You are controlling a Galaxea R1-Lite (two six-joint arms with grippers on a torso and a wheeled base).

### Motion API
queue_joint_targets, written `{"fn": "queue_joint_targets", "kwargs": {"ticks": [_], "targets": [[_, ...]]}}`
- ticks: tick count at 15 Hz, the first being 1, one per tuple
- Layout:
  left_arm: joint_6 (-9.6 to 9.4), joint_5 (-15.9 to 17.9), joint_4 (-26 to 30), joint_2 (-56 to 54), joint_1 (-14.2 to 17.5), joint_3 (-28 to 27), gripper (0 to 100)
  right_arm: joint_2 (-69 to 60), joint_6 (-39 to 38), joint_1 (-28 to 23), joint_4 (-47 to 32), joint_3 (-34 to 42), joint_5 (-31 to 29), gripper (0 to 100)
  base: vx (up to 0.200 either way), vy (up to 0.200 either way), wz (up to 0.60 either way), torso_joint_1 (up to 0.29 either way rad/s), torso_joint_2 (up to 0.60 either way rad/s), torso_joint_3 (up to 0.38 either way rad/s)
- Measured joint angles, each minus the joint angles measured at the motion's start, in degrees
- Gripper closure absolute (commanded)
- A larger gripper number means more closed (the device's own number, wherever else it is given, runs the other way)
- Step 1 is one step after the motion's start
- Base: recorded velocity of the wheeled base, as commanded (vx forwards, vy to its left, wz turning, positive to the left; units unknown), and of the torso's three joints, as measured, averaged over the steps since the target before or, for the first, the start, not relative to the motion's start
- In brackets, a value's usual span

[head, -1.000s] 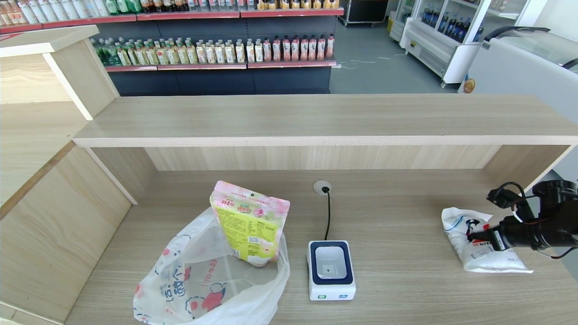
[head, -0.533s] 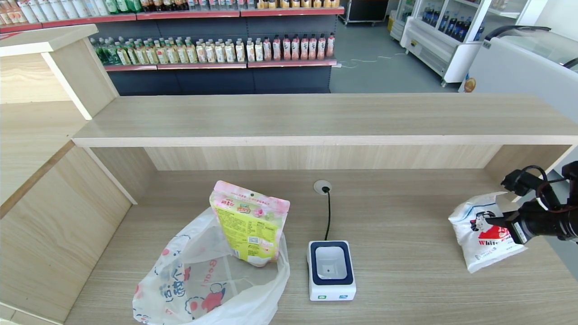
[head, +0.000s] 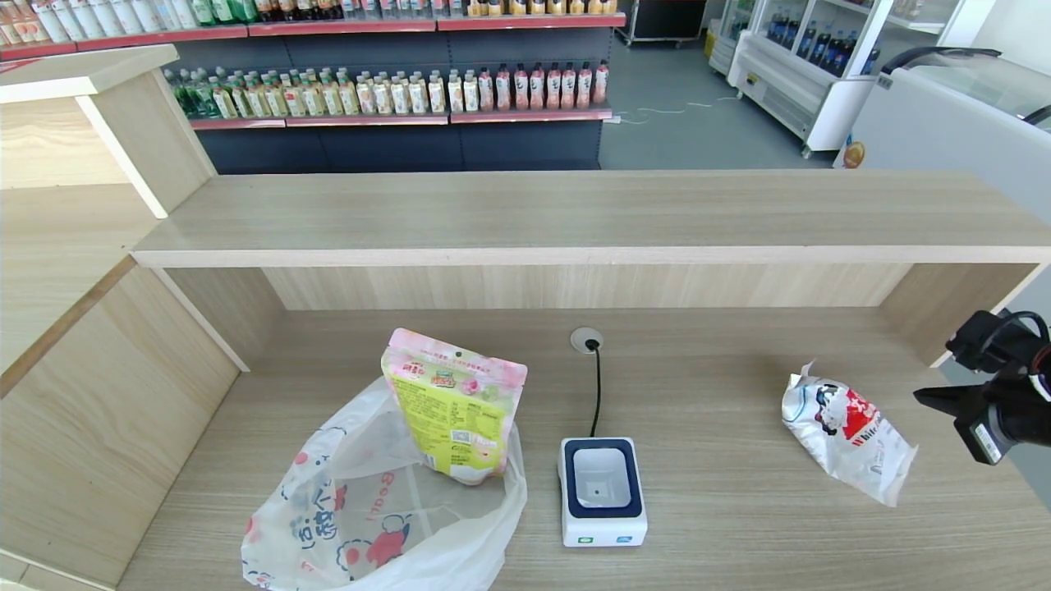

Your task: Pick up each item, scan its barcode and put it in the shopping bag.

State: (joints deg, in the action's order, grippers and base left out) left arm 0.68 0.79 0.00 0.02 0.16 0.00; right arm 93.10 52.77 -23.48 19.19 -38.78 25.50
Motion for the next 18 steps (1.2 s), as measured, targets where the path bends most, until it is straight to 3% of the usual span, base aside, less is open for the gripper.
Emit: {"fn": "queue_joint_targets", "kwargs": {"ticks": [8,9,14,18], "targets": [[-0.02,0.00,0.00,0.00,0.00,0.00,0,2.66,-3.05,-3.30,2.10,-2.93,-0.07,100,0.000,0.000,0.00,0.000,0.00,0.000],[-0.02,-0.01,0.00,0.00,0.00,0.00,0,2.88,-3.89,-3.47,1.91,-3.01,0.11,0,0.000,0.000,0.00,0.000,0.00,0.000],[0.00,0.00,0.00,0.00,0.00,0.00,0,6.55,-5.32,-3.58,-0.06,-5.79,0.79,0,0.000,0.000,0.00,0.000,0.00,0.000],[0.00,0.00,0.00,0.00,0.00,0.00,0,13.37,-5.05,-3.01,-13.42,-15.69,0.90,0,0.000,0.000,0.00,0.000,0.00,0.000]]}}
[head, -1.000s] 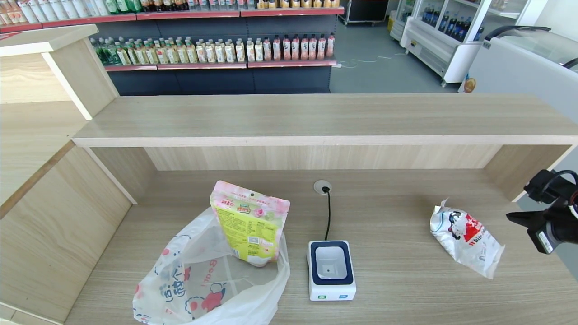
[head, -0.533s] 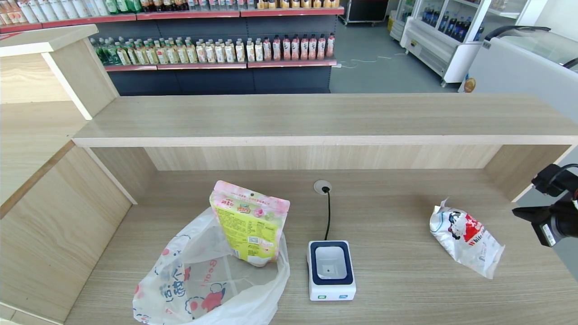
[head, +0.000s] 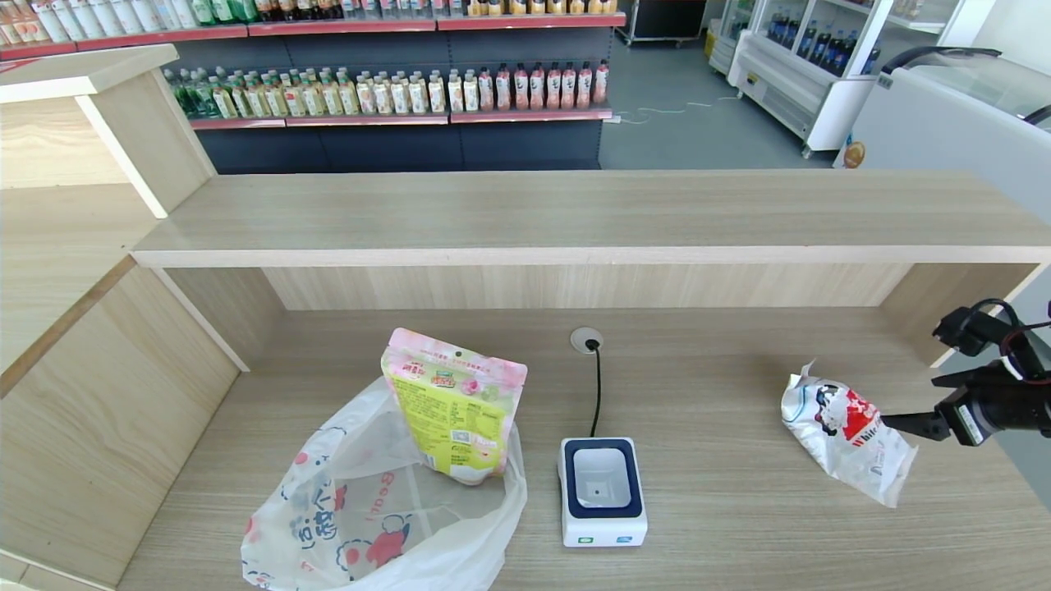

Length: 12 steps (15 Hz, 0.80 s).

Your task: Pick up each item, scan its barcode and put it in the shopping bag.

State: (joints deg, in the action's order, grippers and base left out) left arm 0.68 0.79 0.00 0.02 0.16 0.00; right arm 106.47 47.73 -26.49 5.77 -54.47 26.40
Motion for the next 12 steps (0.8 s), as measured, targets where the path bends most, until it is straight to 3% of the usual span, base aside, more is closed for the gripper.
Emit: {"fn": "queue_joint_targets", "kwargs": {"ticks": [12], "targets": [[0.00,-0.01,0.00,0.00,0.00,0.00,0,10.70,1.29,1.83,-0.88,-3.91,-0.51,0,0.000,0.000,0.00,0.000,0.00,0.000]]}}
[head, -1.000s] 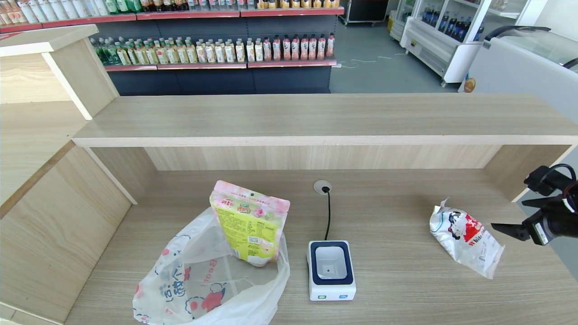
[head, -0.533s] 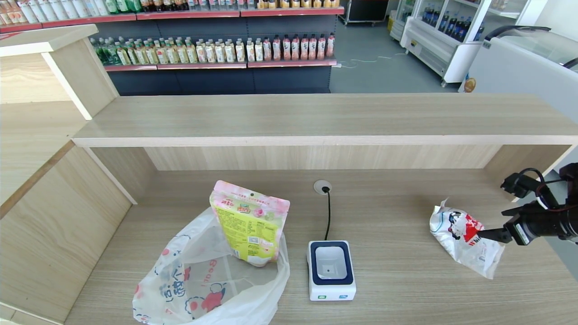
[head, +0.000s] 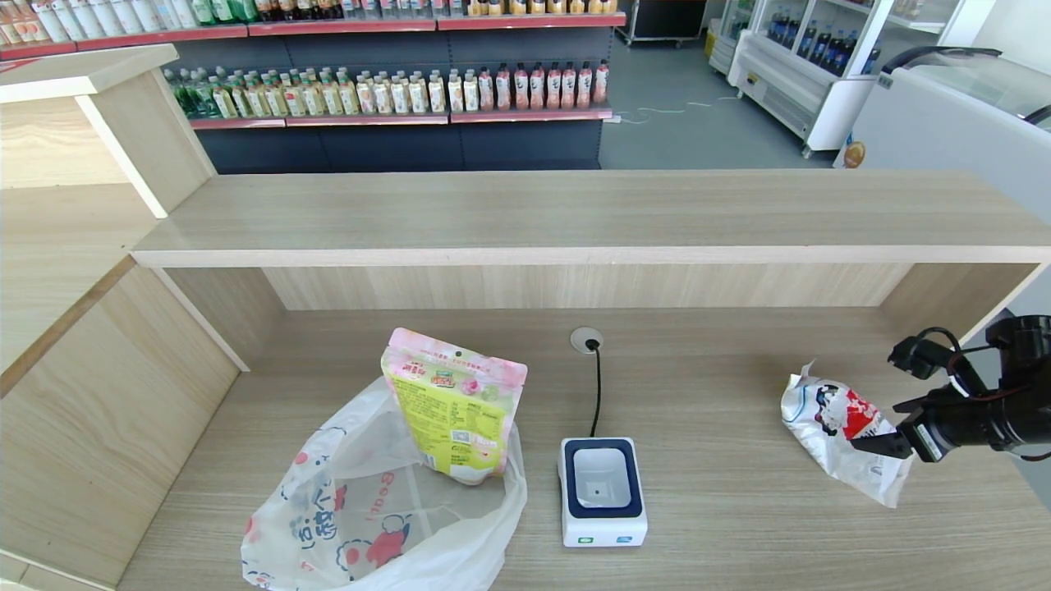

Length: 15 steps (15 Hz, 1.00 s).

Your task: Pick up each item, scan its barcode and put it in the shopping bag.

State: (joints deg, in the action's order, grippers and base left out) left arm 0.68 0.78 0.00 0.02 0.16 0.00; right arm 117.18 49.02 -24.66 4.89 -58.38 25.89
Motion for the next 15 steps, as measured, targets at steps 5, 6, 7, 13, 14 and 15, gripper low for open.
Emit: {"fn": "queue_joint_targets", "kwargs": {"ticks": [5,6,7,13,14,15], "targets": [[-0.02,0.01,0.00,0.00,0.00,0.00,0,4.11,-0.24,2.40,0.23,-3.22,0.40,0,0.000,0.000,0.00,0.000,0.00,0.000],[-0.02,0.01,0.00,0.00,0.00,0.00,0,4.62,-0.28,2.67,0.22,-3.22,0.43,0,0.000,0.000,0.00,0.000,0.00,0.000],[0.00,0.01,0.00,0.00,0.00,0.00,0,5.14,-0.33,3.04,0.22,-3.25,0.51,0,0.000,0.000,0.00,0.000,0.00,0.000],[-0.02,0.00,0.00,0.00,0.00,0.00,0,7.74,-0.44,4.22,0.28,-4.10,2.54,0,0.000,0.000,0.00,0.000,0.00,0.000],[-0.02,0.01,0.00,0.00,0.00,0.00,0,8.07,-0.44,4.30,0.28,-4.16,2.88,100,0.000,0.000,0.00,0.000,0.00,0.000],[-0.02,0.00,0.00,0.00,0.00,0.00,0,8.37,-0.44,4.30,0.28,-4.22,3.06,100,0.000,0.000,0.00,0.000,0.00,0.000]]}}
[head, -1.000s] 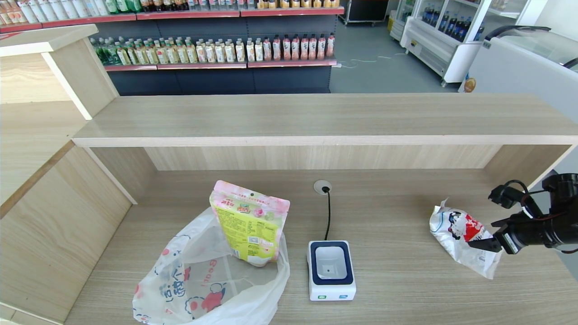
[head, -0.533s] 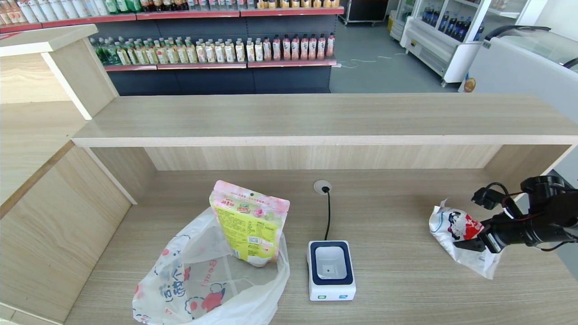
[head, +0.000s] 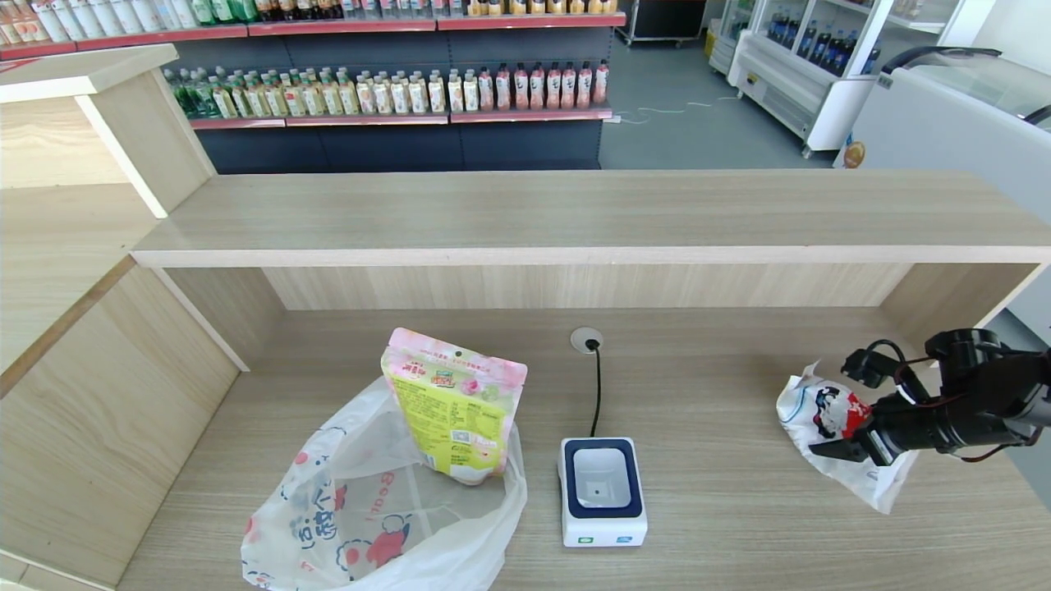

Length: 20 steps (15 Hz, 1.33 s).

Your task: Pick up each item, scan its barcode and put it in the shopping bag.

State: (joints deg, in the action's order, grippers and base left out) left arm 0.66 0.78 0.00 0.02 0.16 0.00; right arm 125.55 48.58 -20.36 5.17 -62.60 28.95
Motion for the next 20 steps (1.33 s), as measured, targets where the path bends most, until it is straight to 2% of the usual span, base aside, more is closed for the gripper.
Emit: {"fn": "queue_joint_targets", "kwargs": {"ticks": [5,8,12,15,19,20], "targets": [[0.02,0.00,0.00,0.00,0.00,0.00,0,0.61,0.13,-0.04,0.22,-0.60,0.28,100,0.000,0.000,0.00,0.000,0.00,0.000],[0.02,0.01,0.00,0.00,0.00,0.00,0,-0.44,1.89,0.07,2.99,0.22,0.46,100,0.000,0.000,0.00,0.000,0.00,0.000],[0.00,0.01,0.00,0.00,0.00,0.00,0,-7.63,13.10,-0.37,4.16,3.86,0.57,100,0.000,0.000,0.00,0.000,0.00,0.000],[0.02,0.00,0.00,0.00,0.00,0.00,0,-17.07,18.81,-0.87,8.33,10.89,0.79,100,0.000,0.000,0.00,0.000,0.00,0.000],[0.02,0.00,0.00,0.00,0.00,0.00,0,-32.50,26.36,-0.76,21.48,25.50,2.06,100,0.000,0.000,0.00,0.000,0.00,0.000],[0.02,0.01,0.00,0.00,0.00,0.00,0,-35.08,26.25,-0.28,22.31,27.47,3.69,100,0.000,0.000,0.00,0.000,0.00,0.000]]}}
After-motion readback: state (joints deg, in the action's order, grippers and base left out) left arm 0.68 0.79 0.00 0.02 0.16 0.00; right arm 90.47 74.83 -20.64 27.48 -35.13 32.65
